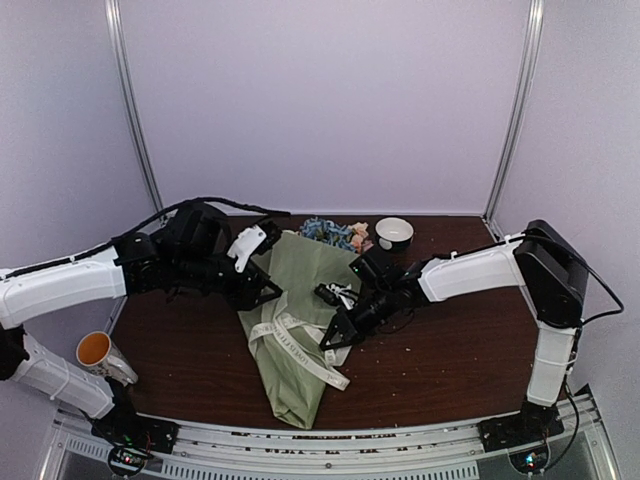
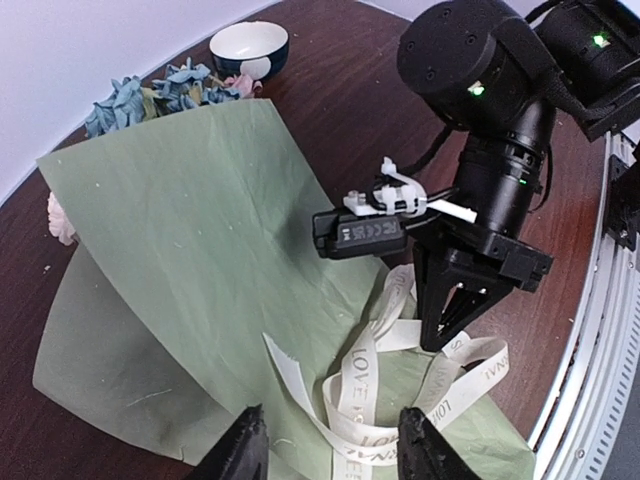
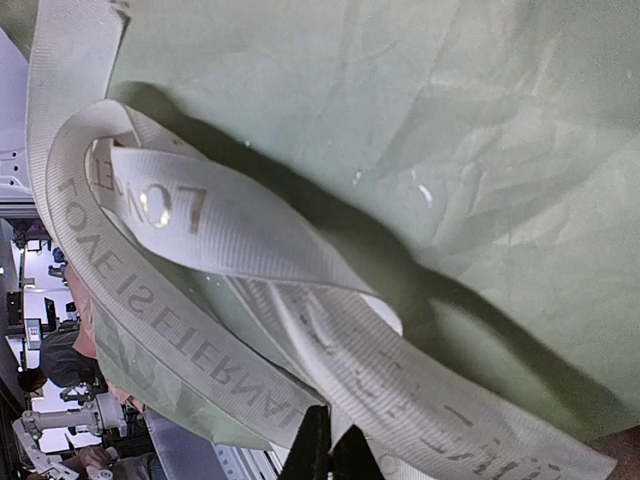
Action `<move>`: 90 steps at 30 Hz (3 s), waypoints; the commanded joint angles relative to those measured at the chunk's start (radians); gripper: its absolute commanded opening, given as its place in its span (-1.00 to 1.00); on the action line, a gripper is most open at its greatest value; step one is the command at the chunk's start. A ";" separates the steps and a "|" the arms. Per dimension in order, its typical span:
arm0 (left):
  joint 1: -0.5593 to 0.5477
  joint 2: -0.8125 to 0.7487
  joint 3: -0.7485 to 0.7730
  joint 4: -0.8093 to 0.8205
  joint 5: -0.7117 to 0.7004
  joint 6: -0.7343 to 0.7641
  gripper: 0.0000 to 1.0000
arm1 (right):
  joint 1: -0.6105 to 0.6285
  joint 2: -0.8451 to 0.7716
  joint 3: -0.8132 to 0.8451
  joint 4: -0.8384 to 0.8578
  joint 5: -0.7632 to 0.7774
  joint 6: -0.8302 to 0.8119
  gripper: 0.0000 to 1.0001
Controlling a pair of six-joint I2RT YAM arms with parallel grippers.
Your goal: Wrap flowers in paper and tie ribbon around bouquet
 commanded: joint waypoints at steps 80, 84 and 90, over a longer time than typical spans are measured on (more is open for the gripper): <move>0.428 -0.341 -0.552 0.382 -0.294 -0.176 -0.17 | 0.109 0.075 1.051 -0.308 -0.030 -0.218 -1.00; 0.234 -0.482 -0.571 0.499 -0.384 -0.058 0.19 | 0.088 0.074 1.018 -0.261 -0.003 -0.162 -1.00; 0.161 -0.498 -0.532 0.607 -0.089 0.010 0.31 | 0.077 0.082 1.012 -0.238 -0.003 -0.131 -1.00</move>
